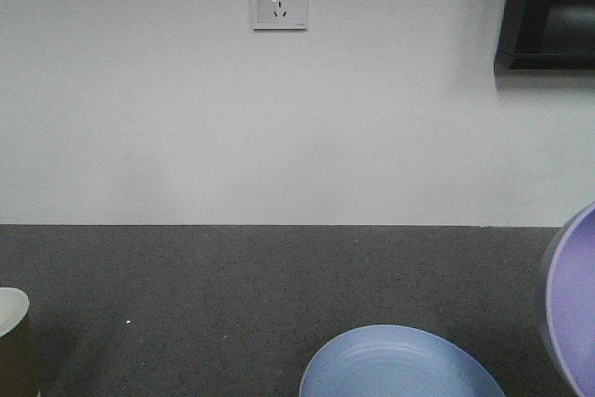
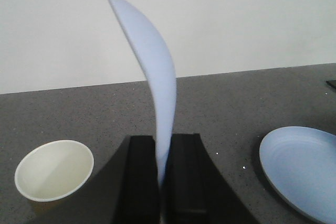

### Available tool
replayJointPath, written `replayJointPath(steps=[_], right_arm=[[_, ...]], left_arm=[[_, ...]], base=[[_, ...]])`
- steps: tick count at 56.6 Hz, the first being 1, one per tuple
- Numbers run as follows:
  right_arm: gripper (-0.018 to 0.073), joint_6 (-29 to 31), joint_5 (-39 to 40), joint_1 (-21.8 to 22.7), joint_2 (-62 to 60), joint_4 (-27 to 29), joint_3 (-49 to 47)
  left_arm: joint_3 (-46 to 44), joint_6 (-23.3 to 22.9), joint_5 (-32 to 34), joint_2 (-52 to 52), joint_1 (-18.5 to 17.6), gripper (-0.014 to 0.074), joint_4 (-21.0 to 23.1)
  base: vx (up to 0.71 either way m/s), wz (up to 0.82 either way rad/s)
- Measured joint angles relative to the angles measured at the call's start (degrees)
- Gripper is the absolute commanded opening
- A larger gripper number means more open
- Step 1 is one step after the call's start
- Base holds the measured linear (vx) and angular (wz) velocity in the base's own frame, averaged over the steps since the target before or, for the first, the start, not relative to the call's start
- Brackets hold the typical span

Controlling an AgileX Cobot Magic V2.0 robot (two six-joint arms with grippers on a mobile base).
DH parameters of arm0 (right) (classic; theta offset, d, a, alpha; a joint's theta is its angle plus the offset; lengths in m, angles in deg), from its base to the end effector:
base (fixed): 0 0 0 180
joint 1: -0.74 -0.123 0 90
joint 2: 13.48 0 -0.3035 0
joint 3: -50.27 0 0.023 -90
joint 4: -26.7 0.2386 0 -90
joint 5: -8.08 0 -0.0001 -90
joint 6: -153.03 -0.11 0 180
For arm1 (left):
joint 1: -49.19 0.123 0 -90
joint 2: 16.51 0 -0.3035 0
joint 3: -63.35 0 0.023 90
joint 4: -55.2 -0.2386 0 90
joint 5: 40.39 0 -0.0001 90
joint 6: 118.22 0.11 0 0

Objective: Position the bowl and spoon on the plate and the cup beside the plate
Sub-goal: 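Lower the held bowl onto the blue plate and open the right gripper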

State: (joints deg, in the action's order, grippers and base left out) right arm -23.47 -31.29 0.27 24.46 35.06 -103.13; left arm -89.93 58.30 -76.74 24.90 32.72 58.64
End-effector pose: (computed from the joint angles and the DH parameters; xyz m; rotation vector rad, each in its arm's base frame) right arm 0.0725 0.0108 0.4071 -0.0261 1.8089 0.1263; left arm 0.0868 -0.0297 0.4065 0.1885 1.8240 -0.3120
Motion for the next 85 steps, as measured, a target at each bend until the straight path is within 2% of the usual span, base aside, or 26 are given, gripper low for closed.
replayJointPath(steps=[16,23,29,35,42,49,57,67,85], right_arm=[[-0.0008,0.0,0.0,0.0,0.0,0.28,0.0],[-0.0008,0.0,0.07,0.0,0.21,1.75,0.0],[-0.0008,0.05,-0.43,0.0,3.06,2.88,-0.74],[-0.0008,1.62,-4.03,0.0,10.3,5.77,-3.89],[-0.0008,6.48,-8.13,0.0,22.98,12.02,-8.78],[-0.0008,9.17,-10.54,-0.19,36.17,15.68,-12.59],[-0.0008,9.3,-10.23,-4.14,47.75,13.02,-13.38],[-0.0008,5.03,-6.55,-9.99,58.31,8.59,-13.38],[0.0006,6.44,-1.88,-10.68,63.48,9.41,-13.42]], left_arm=[[0.0,0.0,0.08,0.0,0.0,0.0,0.0],[0.06,0.0,2.2,0.0,0.0,0.0,0.0],[0.06,0.0,3.17,0.0,0.0,0.0,1.6],[0.11,0.0,3.17,0.0,0.0,0.0,2.6],[0.11,0.0,3.21,0.0,0.0,0.0,2.77],[0.11,0.0,4.04,0.0,0.0,0.0,2.77],[0.11,0.0,4.87,0.0,0.0,0.0,2.84],[0.11,0.0,4.79,0.0,0.0,0.0,2.92],[0.11,0.0,4.5,0.0,0.0,0.0,2.97]], base=[[0.0,0.0],[0.0,0.0],[0.0,0.0],[0.0,0.0],[0.0,0.0],[0.0,0.0],[0.0,0.0],[0.0,0.0],[0.0,0.0]])
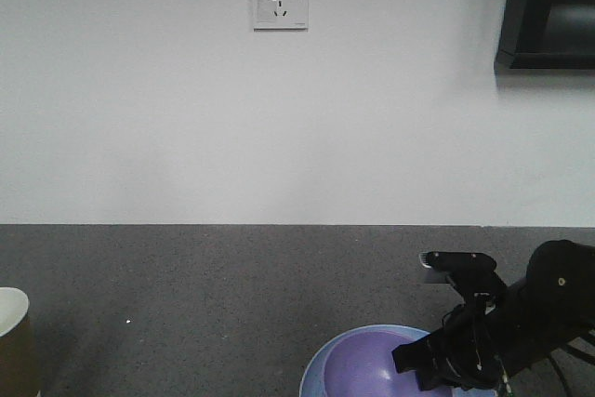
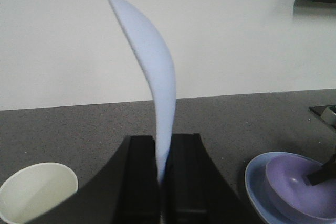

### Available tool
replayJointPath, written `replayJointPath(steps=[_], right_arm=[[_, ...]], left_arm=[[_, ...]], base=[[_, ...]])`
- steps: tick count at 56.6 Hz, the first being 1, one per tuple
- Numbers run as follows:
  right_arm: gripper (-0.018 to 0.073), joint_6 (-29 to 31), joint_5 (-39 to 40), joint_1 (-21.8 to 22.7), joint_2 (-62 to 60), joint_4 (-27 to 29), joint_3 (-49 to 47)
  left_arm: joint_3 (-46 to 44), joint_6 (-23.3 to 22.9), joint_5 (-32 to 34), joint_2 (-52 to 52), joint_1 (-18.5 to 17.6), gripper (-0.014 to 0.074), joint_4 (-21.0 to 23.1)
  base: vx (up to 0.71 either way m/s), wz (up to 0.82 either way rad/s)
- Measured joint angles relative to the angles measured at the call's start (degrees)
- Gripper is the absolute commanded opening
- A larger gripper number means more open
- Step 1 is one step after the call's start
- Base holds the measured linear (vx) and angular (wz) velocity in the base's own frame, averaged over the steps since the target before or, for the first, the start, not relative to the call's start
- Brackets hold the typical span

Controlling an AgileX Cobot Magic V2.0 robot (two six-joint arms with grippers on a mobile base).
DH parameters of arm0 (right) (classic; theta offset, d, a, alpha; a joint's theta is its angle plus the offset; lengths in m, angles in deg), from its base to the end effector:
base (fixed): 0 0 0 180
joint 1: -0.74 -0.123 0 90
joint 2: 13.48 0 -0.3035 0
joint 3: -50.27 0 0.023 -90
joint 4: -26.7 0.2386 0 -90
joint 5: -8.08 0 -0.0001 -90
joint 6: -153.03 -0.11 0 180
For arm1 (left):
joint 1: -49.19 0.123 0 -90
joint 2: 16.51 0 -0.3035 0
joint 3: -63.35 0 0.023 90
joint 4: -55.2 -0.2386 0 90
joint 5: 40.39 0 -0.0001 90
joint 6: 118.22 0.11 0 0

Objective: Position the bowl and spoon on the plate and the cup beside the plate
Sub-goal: 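Lower the held bowl onto the blue plate and open the right gripper, then move the held spoon over the bowl and release it with the left gripper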

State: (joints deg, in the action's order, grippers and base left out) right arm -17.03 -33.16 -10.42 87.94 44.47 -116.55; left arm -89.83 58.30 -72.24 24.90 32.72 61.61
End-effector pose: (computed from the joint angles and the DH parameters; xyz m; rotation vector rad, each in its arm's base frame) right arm 0.3224 0.0862 0.2448 -0.2402 2.6944 0.3514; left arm 0.0879 -0.0328 0.4146 0.1590 1.7513 -0.3753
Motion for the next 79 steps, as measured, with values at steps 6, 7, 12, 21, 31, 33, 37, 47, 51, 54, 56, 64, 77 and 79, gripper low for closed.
replayJointPath(steps=[6,7,12,21,31,33,37,47,51,54,56,64,77,79], right_arm=[[0.0057,0.44,0.53,0.0,0.0,0.0,-0.18],[0.0074,0.53,0.53,0.0,0.0,0.0,-0.18],[0.0148,0.65,0.53,0.0,0.0,0.0,-0.18],[0.0331,0.65,0.12,0.0,0.0,0.13,-0.18],[0.0533,0.65,-0.45,0.0,-0.39,0.18,-0.18],[0.0554,0.65,-0.45,0.0,-0.88,0.19,-0.18],[0.0589,0.65,-0.59,0.0,-2.26,0.13,-0.51],[0.0599,0.65,-1.97,0.0,-7.75,-0.74,-4.25],[0.0591,0.65,-3.4,0.0,-10.84,-0.93,-6.24],[0.0587,0.65,-4.26,0.0,-13.24,-0.93,-7.39],[0.0585,0.65,-4.67,0.0,-14.99,-0.99,-8.02],[0.0585,0.65,-5.19,0.0,-21.65,-1.33,-9.11],[0.0585,0.65,-5.89,0.0,-28.94,-1.61,-9.11],[0.0585,0.65,-6.04,0.0,-29.57,-1.75,-9.11]], left_arm=[[0.0,0.0,0.0,0.0,0.0,0.0,0.0],[0.0,0.0,0.0,0.0,0.0,0.0,0.0],[0.0,0.0,0.0,0.0,0.0,0.0,0.18],[0.0,0.0,0.0,0.0,0.0,0.0,0.45],[0.0,0.0,-0.46,0.0,0.0,0.0,1.6],[0.0,0.0,-0.75,0.0,0.0,0.0,1.91],[0.0,0.0,-1.53,0.0,0.0,0.0,2.45],[-2.07,0.74,-5.25,2.55,0.0,0.0,2.63],[-5.31,2.83,-9.18,5.83,0.0,0.0,2.67],[-8.36,5.31,-12.61,8.95,0.0,0.0,2.74],[-10.83,6.92,-15.22,11.56,0.0,0.0,2.83],[-20.65,12.83,-24.68,23.41,0.0,0.0,5.16],[-32.61,19.26,-33.18,43.13,-2.65,0.0,13.93],[-34.04,19.48,-34.0,46.26,-4.12,0.0,14.38]], base=[[0.0,0.0],[0.0,0.0],[0.0,0.0],[0.0,0.0],[0.0,0.0],[0.0,0.0],[0.0,0.0],[0.0,0.0],[0.0,0.0],[0.0,0.0],[0.0,0.0],[0.0,0.0],[0.0,0.0],[0.0,0.0]])
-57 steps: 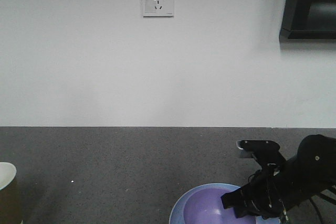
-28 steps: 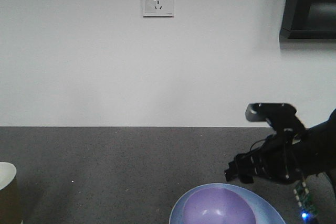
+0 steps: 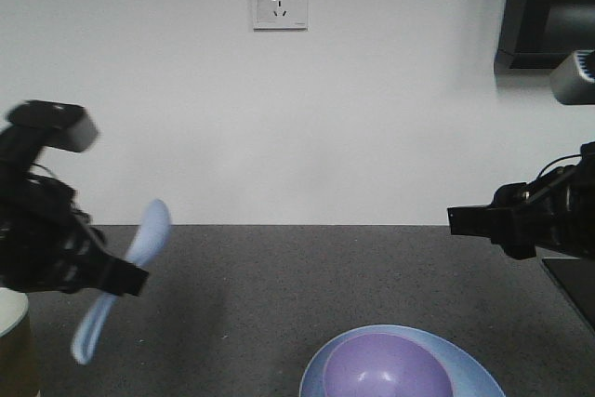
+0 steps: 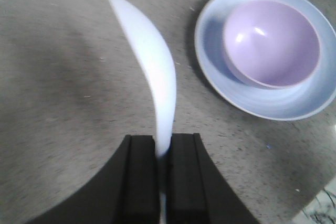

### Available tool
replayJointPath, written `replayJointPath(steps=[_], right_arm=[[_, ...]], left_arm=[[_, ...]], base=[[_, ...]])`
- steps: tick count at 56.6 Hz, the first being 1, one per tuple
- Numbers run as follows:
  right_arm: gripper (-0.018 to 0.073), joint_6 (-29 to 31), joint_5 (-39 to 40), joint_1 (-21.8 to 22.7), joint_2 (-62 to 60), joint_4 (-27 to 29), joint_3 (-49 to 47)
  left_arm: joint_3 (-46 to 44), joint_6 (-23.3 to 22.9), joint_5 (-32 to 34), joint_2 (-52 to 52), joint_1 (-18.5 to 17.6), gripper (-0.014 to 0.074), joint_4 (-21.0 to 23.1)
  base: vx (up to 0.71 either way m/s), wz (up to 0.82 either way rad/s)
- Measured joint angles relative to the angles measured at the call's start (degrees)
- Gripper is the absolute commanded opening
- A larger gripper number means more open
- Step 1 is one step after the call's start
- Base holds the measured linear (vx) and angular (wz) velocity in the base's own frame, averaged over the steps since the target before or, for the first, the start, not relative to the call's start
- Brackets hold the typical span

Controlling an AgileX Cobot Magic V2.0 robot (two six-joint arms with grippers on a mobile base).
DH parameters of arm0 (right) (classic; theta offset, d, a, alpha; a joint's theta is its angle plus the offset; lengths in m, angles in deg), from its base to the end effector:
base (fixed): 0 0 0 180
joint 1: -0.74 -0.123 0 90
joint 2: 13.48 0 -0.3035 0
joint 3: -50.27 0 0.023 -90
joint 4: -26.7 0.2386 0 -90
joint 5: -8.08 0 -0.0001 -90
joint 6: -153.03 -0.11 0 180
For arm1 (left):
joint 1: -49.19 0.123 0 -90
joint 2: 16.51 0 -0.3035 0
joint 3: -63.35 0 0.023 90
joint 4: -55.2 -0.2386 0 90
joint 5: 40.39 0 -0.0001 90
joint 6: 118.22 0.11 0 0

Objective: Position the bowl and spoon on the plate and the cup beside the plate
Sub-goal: 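Move the held spoon over the bowl and release it with the left gripper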

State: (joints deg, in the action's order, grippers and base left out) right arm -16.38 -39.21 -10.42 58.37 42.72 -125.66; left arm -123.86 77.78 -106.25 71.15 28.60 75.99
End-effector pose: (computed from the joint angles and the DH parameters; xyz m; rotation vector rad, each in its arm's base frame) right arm 0.2140 0.0650 0.4345 -0.3198 2.1121 0.3366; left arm 0.2486 -0.1315 0.4034 0.7349 2.4187 -0.5107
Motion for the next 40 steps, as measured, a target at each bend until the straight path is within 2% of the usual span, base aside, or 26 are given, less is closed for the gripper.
replayJointPath(steps=[19,35,40], right_arm=[[0.0585,-0.24,-2.35,0.0,-1.22,-2.72,0.0],[0.0585,-0.29,-2.82,0.0,-1.22,-4.11,0.0],[0.0585,-0.29,-2.82,0.0,-1.22,-4.11,0.0]], left_arm=[[-11.14,0.5,-1.68,18.13,-13.87,0.0,1.16],[-20.78,0.16,-4.42,28.75,-19.14,0.0001,4.52],[-22.16,-0.3,-4.93,30.38,-19.41,0.0006,5.14]], base=[[0.0,0.0],[0.0,0.0],[0.0,0.0]])
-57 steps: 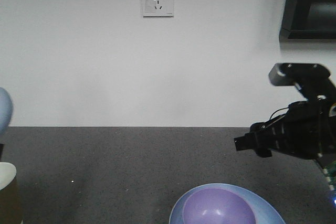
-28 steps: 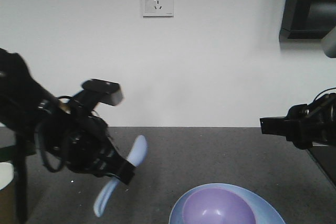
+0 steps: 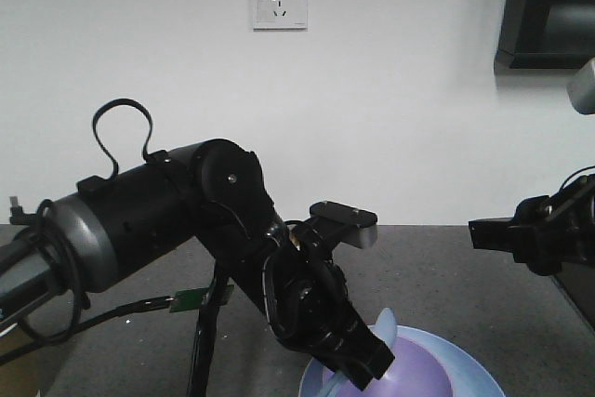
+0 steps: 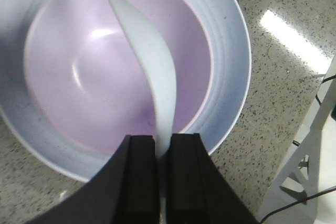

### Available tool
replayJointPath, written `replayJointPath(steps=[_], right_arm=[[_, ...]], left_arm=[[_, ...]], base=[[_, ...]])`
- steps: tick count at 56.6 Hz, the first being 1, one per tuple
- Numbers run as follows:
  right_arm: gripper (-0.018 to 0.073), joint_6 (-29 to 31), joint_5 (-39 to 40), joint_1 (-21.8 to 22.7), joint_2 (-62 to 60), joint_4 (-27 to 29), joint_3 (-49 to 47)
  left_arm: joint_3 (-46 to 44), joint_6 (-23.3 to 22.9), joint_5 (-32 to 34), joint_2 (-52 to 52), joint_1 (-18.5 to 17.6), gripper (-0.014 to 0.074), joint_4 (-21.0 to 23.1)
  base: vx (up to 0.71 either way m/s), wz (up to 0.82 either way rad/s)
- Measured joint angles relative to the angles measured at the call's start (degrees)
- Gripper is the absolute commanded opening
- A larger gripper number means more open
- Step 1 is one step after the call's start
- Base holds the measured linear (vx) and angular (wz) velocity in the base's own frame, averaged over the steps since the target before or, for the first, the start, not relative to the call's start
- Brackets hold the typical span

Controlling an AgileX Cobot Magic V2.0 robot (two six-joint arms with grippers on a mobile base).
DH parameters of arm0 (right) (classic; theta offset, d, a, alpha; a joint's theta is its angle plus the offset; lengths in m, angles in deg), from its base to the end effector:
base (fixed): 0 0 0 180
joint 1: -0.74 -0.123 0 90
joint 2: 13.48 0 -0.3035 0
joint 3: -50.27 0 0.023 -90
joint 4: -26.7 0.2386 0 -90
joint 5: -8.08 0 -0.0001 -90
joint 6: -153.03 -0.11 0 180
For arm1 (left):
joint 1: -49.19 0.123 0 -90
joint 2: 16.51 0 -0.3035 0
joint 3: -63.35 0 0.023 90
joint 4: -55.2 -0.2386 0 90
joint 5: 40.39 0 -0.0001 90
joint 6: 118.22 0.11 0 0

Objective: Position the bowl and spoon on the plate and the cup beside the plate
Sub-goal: 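Move the held spoon over the bowl and release it with the left gripper, then grasp the brown paper cup rim with the left gripper and lift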

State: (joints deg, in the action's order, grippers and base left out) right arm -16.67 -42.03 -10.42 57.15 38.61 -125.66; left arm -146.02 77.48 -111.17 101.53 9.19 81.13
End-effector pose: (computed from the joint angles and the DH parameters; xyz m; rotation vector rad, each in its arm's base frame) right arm 0.2058 0.0584 0.4333 -0.3505 2.1419 0.2580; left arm 0.2917 -0.3041 0.3268 1.2165 2.5203 -0.7386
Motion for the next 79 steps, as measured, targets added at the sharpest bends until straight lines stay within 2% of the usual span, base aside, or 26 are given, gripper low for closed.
replayJointPath(steps=[12,28,35,47,53,61,73,79], right_arm=[[0.0585,0.0,-0.45,0.0,0.0,0.0,0.0],[0.0585,0.0,-0.64,0.0,0.0,-0.01,0.0],[0.0585,0.0,-0.64,0.0,0.0,-0.01,0.0],[0.0585,0.0,-1.07,0.0,0.0,-0.06,0.0],[0.0585,0.0,-1.07,0.0,0.0,-0.13,0.0],[0.0585,0.0,-1.07,0.0,0.0,-0.2,0.0],[0.0585,0.0,-1.07,0.0,0.0,-0.2,0.0],[0.0585,0.0,-1.11,0.0,0.0,-0.2,0.0]], left_arm=[[-0.25,-0.96,-0.18,2.02,-0.15,0.0094,-0.94],[-0.25,-1.08,0.35,2.08,-0.15,0.0367,-0.39],[-0.44,-1.08,0.35,2.08,-0.15,0.0447,-0.39],[-2.45,-1.14,-0.52,2.14,-0.15,0.0468,-0.56],[-4.71,-2.47,-0.63,1.53,-0.19,0.0468,-2.08],[-5.36,-5.2,-0.89,-2.95,-0.19,0.0468,-9.0],[-5.38,-13.04,-1.57,-12.94,0.21,0.0468,-27.96],[-5.38,-15.09,-1.63,-16.96,2.65,0.0457,-33.08]], base=[[0.0,0.0],[0.0,0.0],[0.0,0.0],[0.0,0.0],[0.0,0.0],[0.0,0.0],[0.0,0.0],[0.0,0.0]])
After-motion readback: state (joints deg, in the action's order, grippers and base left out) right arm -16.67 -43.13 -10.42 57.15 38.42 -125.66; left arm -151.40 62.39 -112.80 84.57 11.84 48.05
